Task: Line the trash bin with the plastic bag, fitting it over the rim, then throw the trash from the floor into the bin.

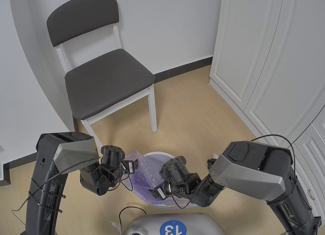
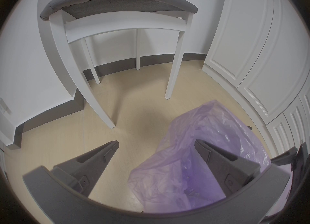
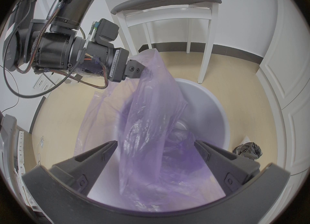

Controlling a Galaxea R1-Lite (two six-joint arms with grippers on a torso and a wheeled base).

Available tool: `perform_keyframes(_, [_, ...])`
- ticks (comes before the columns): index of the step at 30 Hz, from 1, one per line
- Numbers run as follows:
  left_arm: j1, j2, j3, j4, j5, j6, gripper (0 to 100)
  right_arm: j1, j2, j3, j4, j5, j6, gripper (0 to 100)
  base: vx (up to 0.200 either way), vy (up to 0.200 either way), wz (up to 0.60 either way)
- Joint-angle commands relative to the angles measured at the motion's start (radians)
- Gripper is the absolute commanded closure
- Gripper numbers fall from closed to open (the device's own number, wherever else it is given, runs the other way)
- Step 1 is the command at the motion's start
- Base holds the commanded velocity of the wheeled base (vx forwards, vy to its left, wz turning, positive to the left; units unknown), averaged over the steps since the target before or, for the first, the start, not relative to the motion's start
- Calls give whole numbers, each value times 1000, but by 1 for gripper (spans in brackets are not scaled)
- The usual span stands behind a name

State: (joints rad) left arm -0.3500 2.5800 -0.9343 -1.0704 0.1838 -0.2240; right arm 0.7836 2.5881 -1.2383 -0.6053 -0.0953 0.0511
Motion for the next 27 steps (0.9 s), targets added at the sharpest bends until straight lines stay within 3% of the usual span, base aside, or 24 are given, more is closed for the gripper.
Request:
perform_keyframes(1, [-1, 2, 0, 0, 3, 0, 0, -9, -2, -3, 1, -6, -4, 0, 0, 0, 0])
perform_keyframes(4, [-4, 2, 0, 0, 5, 0, 0, -9, -3, -1, 4, -6, -4, 0, 0, 0, 0])
perform_keyframes(5, [-4, 2, 0, 0, 5, 0, 0, -9, -2, -1, 4, -4, -4, 100, 0, 0, 0])
perform_keyframes(19, [-9, 3, -3, 4, 28, 5, 0, -3, -6, 13, 1, -4, 1, 100, 0, 0, 0])
perform_keyframes(27, [-20, 6, -1, -3, 43, 29, 0, -81, -117, 68, -19, 17, 3, 100, 0, 0, 0])
